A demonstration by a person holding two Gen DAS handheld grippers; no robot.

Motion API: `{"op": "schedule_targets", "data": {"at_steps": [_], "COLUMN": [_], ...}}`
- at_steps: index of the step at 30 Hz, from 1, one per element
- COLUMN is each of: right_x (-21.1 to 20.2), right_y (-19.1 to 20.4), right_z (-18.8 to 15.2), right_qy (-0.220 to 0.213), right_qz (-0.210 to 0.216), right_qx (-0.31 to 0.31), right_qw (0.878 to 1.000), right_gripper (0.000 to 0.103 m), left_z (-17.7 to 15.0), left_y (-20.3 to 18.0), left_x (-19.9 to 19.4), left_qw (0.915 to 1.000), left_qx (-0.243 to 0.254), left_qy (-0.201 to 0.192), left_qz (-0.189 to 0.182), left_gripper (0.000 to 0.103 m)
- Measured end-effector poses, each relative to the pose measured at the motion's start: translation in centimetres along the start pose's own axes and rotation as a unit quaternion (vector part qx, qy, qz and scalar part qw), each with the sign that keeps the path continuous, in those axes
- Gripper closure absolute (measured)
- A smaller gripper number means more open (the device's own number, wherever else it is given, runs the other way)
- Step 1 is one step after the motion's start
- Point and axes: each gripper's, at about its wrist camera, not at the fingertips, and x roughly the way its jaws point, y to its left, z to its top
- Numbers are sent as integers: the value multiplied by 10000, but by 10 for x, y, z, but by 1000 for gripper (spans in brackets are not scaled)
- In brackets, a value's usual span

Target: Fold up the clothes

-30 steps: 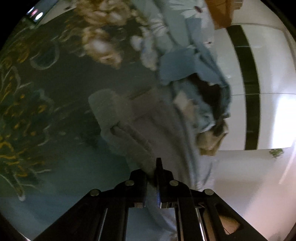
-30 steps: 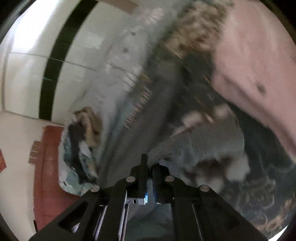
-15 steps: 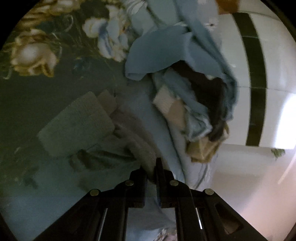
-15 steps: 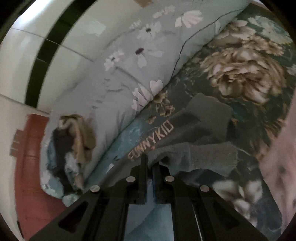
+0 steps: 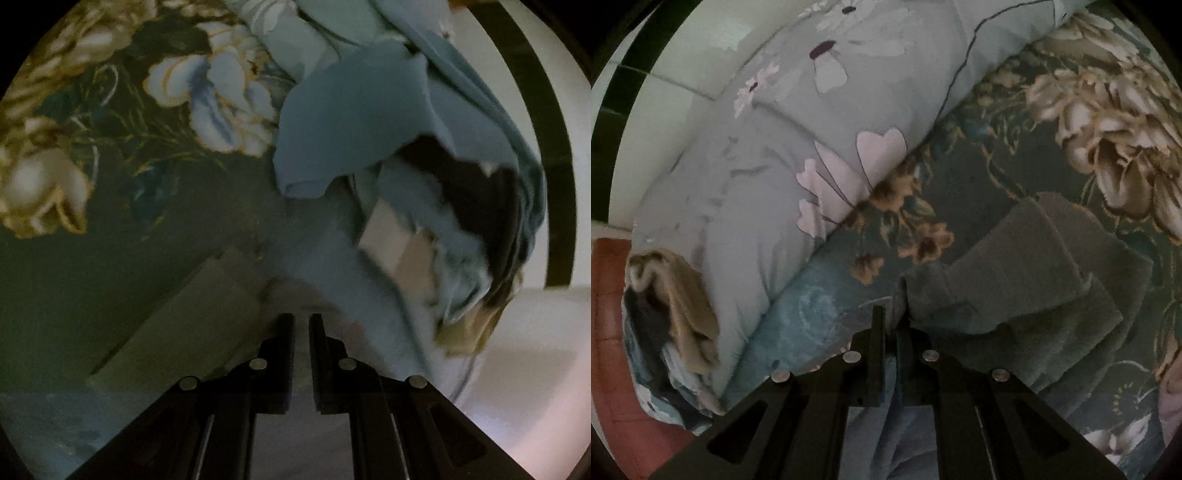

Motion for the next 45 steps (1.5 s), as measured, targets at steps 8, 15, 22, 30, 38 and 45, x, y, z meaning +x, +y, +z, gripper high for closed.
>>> {"op": "schedule_targets", "data": {"at_steps": [8,15,22,30,38,45], "right_x": [-43,-72,-51,-61,-24,-13], "right_y": [0,-43,-94,-87,-82,-88], "right_z": [-14,-55,-75,-62,-54,-47], "right_qy": [-472,-467,-253,-652,-295,-380], "right_qz": [567,530,507,647,593,764], "right_qx": [-639,-392,651,963,754,1138], "right_qw": [9952,9967,9963,9911,9949,9898], "right_gripper": [37,37,37,37,47,91], "left_z": [-32,-64,-66,-55,-62,-71], "left_y": [17,68,88,73,75,83], "left_x": [-47,-42,-25,-10,-18,-20], "left_qw": [9964,9952,9933,9943,9946,9944], "left_qx": [274,-336,-858,-617,-697,-989], "left_qy": [-666,-573,-547,-607,-602,-381], "left_qz": [437,719,546,626,471,39], "left_gripper": [43,43,43,43,43,43]}}
